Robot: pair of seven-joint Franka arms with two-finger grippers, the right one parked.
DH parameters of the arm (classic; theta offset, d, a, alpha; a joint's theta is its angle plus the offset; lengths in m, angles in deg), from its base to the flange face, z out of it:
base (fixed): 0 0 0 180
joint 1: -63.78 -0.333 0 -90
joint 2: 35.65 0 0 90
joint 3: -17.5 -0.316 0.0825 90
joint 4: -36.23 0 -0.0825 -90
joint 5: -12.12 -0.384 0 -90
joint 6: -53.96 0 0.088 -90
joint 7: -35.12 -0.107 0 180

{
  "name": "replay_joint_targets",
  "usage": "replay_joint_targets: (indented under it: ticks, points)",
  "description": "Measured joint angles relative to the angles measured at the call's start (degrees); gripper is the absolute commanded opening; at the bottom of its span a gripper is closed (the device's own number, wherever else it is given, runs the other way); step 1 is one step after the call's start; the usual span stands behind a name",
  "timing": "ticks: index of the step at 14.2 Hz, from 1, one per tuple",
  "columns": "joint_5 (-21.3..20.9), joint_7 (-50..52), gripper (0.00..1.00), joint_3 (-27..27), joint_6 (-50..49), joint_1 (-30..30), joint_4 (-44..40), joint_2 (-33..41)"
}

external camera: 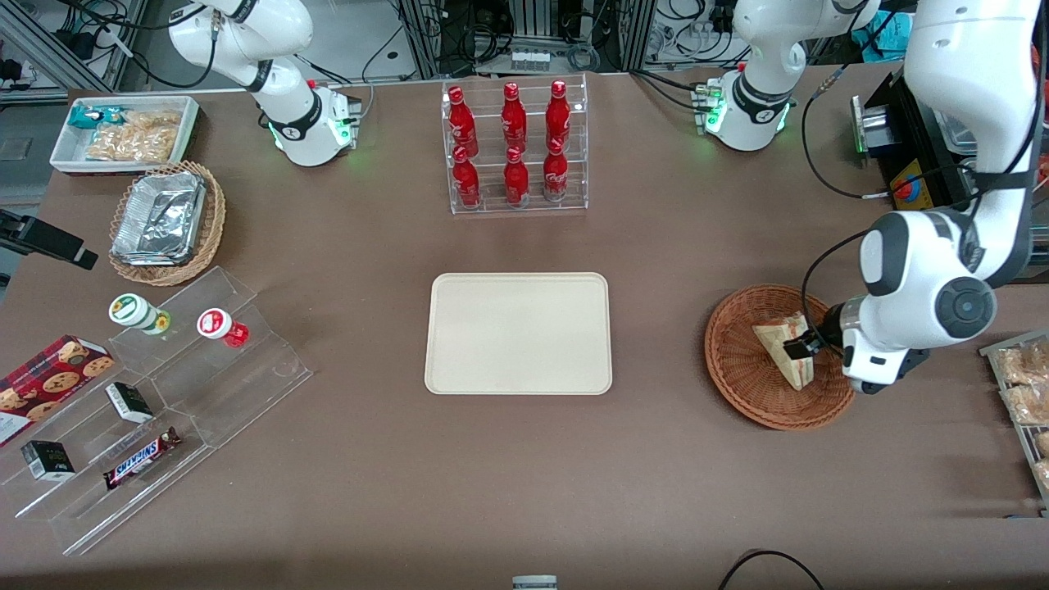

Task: Place sandwich from basket to tray
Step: 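Lower the left gripper over the sandwich in the wicker basket and grasp it, then lift the sandwich with the left gripper and carry it over the cream tray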

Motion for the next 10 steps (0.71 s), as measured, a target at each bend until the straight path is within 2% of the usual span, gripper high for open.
replay_joint_targets:
  ticks: [2, 3, 4, 5, 6, 10]
  points:
    - [0.0, 0.19, 1.0, -0.03, 2.2, -0.04, 1.61, -0.96]
    - [0.0, 0.2, 0.82, -0.03, 2.38, -0.08, 2.01, -1.35]
    - [0.0, 0.28, 0.44, -0.05, 2.46, -0.17, 2.24, -1.74]
    - [0.0, 0.42, 0.17, -0.09, 2.78, -0.29, 2.49, -2.07]
    - [0.0, 0.45, 0.14, -0.11, 3.4, -0.4, 2.9, -2.32]
    - [0.0, -0.9, 0.12, 0.17, 3.95, -0.33, 3.28, -2.44]
